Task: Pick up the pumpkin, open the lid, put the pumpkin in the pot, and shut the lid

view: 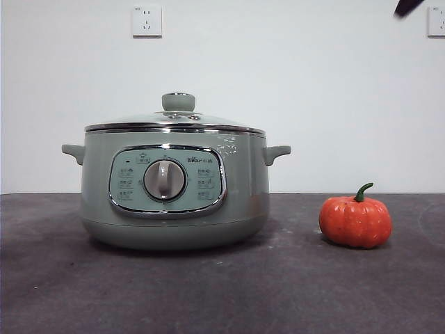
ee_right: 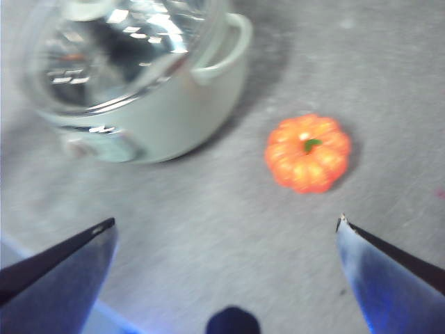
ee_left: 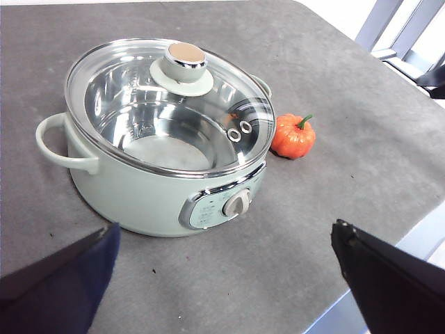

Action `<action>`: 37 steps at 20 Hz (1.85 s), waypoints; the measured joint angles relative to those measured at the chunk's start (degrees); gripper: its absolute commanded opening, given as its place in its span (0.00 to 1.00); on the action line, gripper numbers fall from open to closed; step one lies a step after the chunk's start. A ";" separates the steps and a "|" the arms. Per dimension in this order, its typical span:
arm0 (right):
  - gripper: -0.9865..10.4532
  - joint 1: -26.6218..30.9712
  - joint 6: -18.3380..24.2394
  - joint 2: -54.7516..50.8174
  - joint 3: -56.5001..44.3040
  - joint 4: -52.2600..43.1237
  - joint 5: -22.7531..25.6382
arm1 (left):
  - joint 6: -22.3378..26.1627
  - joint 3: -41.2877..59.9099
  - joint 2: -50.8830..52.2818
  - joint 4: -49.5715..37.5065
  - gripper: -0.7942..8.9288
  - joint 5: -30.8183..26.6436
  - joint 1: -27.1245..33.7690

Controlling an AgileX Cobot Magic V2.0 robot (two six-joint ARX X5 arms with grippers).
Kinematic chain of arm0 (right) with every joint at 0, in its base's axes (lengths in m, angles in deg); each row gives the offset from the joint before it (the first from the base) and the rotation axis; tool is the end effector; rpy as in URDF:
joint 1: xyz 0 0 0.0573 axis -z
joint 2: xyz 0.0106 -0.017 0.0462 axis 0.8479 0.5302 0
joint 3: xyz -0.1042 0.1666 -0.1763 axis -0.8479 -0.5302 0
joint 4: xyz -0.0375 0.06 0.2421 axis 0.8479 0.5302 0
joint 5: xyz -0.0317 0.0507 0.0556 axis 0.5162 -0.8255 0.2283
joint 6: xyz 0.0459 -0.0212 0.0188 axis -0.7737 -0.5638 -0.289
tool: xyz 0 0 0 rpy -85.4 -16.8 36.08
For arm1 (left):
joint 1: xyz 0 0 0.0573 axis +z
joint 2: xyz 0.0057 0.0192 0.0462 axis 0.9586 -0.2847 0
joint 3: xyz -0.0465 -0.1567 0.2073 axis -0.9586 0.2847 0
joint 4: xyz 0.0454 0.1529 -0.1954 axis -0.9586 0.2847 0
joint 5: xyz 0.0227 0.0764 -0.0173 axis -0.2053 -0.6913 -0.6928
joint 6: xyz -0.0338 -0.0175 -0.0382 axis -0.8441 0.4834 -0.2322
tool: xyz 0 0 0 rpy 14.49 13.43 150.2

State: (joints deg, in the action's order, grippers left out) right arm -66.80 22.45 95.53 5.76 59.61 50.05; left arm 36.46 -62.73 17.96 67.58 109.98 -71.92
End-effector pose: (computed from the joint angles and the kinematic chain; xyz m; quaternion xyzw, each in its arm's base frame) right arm 0.1671 0.0372 0.3196 0.0160 0.3802 0.2633 0.8865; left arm 0.0954 -0.0155 0.3268 -0.0473 0.2495 -0.3204 0.9126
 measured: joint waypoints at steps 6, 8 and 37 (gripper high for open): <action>0.72 -4.79 0.00 13.33 0.00 -9.55 8.46 | 0.00 0.00 -0.02 -0.09 0.83 -0.02 0.00; 0.72 -5.73 0.00 17.68 0.00 -13.44 10.84 | 0.00 0.00 -0.02 -0.20 0.83 -0.02 0.00; 0.08 -7.67 -0.66 40.28 0.02 -27.23 16.72 | -0.02 0.00 -1.14 -1.31 0.82 -1.11 -0.09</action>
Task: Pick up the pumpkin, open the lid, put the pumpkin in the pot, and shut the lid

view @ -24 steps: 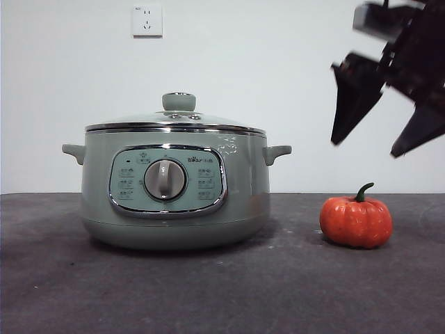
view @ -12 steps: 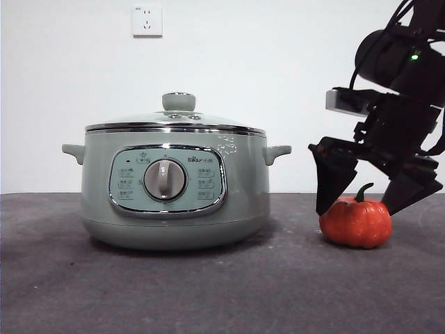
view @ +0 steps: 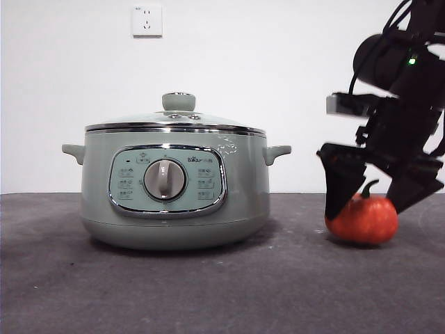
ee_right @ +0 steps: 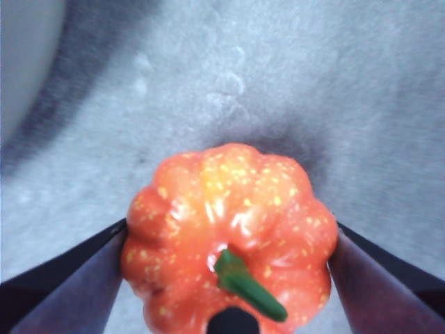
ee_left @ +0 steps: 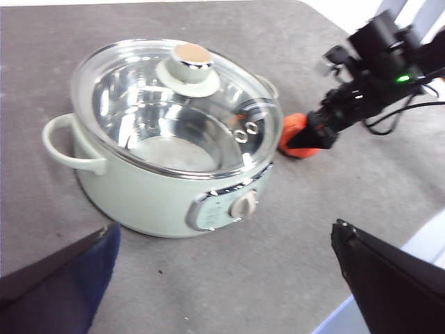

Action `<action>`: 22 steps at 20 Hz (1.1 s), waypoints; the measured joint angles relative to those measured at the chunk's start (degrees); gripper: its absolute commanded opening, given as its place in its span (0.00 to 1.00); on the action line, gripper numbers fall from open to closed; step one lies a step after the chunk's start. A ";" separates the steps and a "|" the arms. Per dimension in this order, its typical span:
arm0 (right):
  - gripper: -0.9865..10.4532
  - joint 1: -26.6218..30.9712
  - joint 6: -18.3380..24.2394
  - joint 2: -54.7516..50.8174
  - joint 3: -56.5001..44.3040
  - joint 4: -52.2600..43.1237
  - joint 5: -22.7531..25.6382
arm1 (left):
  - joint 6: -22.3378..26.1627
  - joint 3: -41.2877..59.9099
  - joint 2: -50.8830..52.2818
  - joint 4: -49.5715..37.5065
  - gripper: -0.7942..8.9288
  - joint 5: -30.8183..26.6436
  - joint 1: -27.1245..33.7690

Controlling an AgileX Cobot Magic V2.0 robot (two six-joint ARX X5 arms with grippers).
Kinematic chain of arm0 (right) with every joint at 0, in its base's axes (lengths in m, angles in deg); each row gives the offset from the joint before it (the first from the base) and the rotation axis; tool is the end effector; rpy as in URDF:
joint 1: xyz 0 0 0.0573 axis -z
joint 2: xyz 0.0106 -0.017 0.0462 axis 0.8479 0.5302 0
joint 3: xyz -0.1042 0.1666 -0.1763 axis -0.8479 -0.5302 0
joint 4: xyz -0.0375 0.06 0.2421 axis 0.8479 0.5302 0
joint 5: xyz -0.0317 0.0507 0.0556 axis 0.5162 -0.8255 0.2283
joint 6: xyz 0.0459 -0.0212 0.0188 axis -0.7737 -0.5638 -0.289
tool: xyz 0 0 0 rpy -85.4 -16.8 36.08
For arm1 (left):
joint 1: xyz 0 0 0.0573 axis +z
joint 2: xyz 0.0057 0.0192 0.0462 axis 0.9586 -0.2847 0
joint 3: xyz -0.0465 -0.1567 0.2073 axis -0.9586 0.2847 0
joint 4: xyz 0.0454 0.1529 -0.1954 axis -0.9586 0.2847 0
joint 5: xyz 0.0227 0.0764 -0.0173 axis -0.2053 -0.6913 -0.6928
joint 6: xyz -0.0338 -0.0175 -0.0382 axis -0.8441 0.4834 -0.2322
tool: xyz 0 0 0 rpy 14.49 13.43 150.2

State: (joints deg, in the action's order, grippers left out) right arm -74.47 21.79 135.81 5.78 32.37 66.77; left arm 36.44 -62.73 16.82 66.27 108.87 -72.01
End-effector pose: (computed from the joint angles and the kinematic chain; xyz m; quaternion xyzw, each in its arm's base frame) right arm 0.3045 0.0932 0.1824 -0.0705 0.4866 0.1837 0.8511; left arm 0.1012 -0.0151 0.3268 -0.0440 0.2497 -0.3123 0.9155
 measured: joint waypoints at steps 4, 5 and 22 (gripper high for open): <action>0.08 0.00 -0.50 -10.54 0.02 2.80 0.00 | -1.14 0.00 -3.91 -5.57 0.82 -0.13 -1.73; 0.08 0.00 -0.68 -13.46 0.02 3.76 0.00 | -1.66 -0.46 -5.51 -6.78 0.82 -0.26 -2.60; 0.08 -1.33 -4.31 -42.77 0.02 17.73 -6.05 | -0.81 -23.41 -48.65 -27.08 0.82 -12.81 -19.39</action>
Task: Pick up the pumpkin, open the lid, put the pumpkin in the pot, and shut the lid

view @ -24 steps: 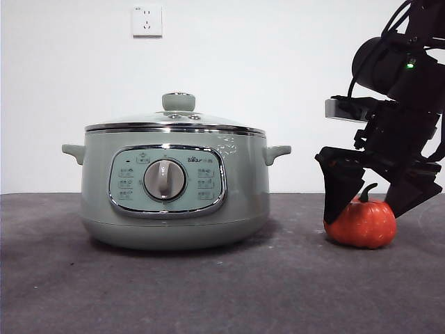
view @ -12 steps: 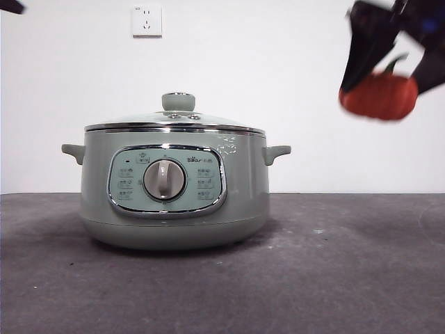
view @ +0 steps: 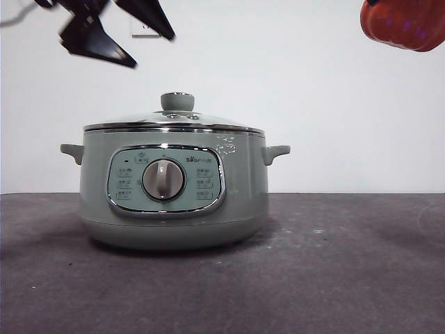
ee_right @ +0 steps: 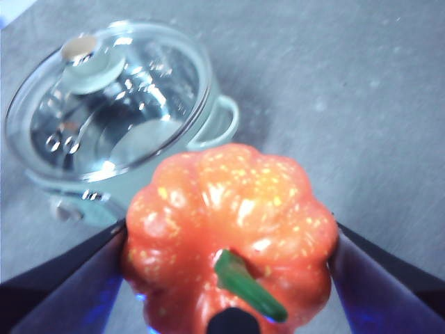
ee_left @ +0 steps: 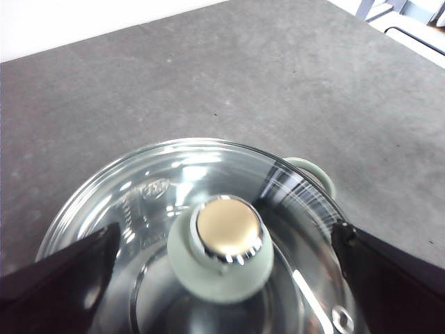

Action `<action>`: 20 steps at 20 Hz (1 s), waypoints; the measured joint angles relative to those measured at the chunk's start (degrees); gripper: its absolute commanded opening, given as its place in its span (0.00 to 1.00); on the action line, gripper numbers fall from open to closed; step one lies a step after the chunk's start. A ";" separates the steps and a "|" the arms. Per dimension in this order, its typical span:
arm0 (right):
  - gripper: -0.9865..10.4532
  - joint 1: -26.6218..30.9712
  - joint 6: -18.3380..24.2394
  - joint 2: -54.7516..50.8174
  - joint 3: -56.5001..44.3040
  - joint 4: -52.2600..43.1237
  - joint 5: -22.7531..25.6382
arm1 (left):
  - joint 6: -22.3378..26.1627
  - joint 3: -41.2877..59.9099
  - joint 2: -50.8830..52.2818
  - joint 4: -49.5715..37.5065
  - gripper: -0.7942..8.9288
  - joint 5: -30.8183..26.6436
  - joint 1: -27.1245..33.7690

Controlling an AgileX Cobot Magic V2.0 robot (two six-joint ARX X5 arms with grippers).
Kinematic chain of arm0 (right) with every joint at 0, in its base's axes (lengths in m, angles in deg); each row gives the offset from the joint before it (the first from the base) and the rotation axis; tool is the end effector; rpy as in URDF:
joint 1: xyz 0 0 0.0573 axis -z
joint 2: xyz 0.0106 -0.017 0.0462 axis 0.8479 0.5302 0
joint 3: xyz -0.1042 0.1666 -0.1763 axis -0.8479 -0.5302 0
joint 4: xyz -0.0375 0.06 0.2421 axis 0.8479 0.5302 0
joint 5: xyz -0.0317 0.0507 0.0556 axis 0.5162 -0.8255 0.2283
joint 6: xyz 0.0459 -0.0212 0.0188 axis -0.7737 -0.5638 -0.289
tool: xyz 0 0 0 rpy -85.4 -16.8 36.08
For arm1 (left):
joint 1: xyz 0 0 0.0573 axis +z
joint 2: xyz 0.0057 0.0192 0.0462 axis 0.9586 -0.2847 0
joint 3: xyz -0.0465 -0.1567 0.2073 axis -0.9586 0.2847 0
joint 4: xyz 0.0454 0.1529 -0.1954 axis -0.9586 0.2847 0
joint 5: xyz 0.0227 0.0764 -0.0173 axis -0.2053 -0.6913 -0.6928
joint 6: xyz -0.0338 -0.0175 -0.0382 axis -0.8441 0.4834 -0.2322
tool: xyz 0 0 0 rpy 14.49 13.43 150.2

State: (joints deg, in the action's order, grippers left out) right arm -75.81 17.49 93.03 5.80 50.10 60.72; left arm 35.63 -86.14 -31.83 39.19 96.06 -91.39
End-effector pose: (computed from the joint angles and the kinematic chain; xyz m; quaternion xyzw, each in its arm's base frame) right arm 0.1623 0.0585 0.3375 -0.0076 0.2950 0.2438 0.9238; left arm 0.3034 -0.1109 0.3329 0.0273 0.2497 -0.3639 0.8969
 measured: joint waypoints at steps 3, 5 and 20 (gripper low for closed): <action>0.08 -0.76 -0.02 0.00 0.00 0.39 0.00 | 0.02 0.00 -3.98 -3.52 0.82 -2.97 -1.95; 0.08 -1.36 -0.20 0.00 0.00 0.39 0.00 | 0.02 0.00 -6.23 -5.64 0.82 -3.93 -2.97; 0.08 -1.70 -0.42 0.00 0.00 0.00 0.00 | 0.09 -0.04 -9.79 -5.22 0.78 -8.37 -5.49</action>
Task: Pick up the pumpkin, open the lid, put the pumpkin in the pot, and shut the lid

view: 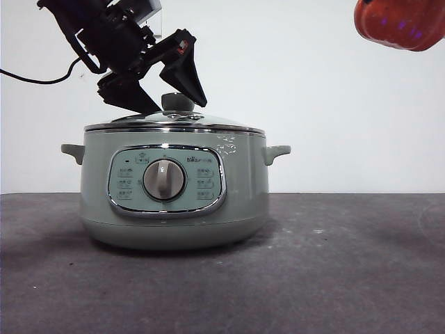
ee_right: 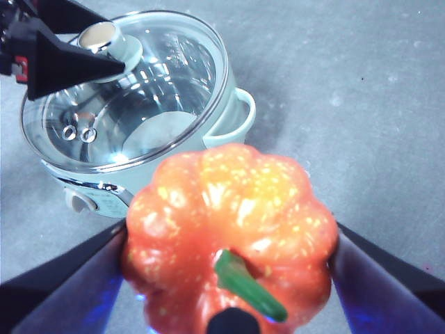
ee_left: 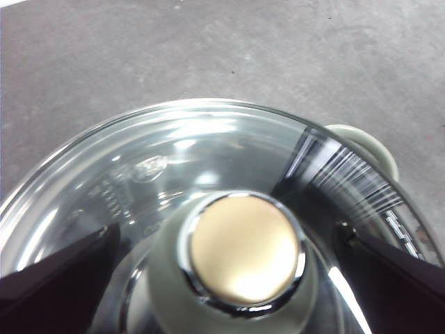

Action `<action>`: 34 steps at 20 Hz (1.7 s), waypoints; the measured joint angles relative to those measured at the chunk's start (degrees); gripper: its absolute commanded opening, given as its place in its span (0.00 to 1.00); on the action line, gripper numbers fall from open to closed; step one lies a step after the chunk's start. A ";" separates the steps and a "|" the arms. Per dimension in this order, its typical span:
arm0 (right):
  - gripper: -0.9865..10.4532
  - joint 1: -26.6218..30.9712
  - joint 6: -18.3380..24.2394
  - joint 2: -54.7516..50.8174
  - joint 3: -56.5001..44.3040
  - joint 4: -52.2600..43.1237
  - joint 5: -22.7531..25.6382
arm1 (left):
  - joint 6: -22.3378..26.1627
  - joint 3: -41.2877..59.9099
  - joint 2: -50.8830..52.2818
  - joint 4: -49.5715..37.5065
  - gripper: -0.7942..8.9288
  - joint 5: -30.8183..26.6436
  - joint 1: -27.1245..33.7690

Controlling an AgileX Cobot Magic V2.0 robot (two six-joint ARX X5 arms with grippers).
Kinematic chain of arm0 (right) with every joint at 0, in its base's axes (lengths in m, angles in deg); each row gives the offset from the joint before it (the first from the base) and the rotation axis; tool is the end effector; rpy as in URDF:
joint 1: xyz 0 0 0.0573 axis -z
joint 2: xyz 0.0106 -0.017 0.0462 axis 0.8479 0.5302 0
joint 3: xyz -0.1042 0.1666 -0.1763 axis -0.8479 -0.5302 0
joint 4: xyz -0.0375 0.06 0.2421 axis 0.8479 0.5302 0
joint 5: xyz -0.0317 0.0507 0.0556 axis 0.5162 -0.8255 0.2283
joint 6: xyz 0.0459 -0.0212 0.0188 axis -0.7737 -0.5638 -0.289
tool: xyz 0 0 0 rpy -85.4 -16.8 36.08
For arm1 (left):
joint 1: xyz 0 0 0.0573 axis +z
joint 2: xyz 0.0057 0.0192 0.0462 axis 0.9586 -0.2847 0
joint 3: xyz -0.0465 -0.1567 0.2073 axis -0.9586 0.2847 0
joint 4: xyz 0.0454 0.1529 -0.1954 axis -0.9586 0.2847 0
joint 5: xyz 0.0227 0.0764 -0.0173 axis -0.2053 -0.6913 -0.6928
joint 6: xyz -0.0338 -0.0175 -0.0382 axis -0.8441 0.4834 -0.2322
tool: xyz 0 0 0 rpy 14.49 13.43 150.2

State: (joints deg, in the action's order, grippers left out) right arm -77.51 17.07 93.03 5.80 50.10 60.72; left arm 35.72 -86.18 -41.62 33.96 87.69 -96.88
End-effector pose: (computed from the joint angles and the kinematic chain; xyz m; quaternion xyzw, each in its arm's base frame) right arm 0.1605 0.0632 0.3375 -0.0086 0.2958 0.2564 0.9202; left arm 0.3307 -0.1522 0.2842 0.0624 0.2884 -0.3394 0.8931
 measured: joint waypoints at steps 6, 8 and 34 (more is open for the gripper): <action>0.08 0.00 0.00 0.00 0.00 0.17 0.02 | -0.02 0.00 0.00 -0.17 0.27 0.00 -0.13; 0.08 0.00 0.00 0.00 0.00 0.26 0.02 | -0.04 0.00 0.00 -0.17 0.14 0.02 -0.13; 0.08 -3.50 -1.07 6.01 0.02 -10.75 -1.77 | 0.33 0.02 18.93 10.95 0.07 -3.50 1.79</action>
State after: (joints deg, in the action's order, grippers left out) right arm -81.01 16.00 99.04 5.83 39.35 58.95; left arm 36.05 -86.16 -22.69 44.92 84.19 -95.09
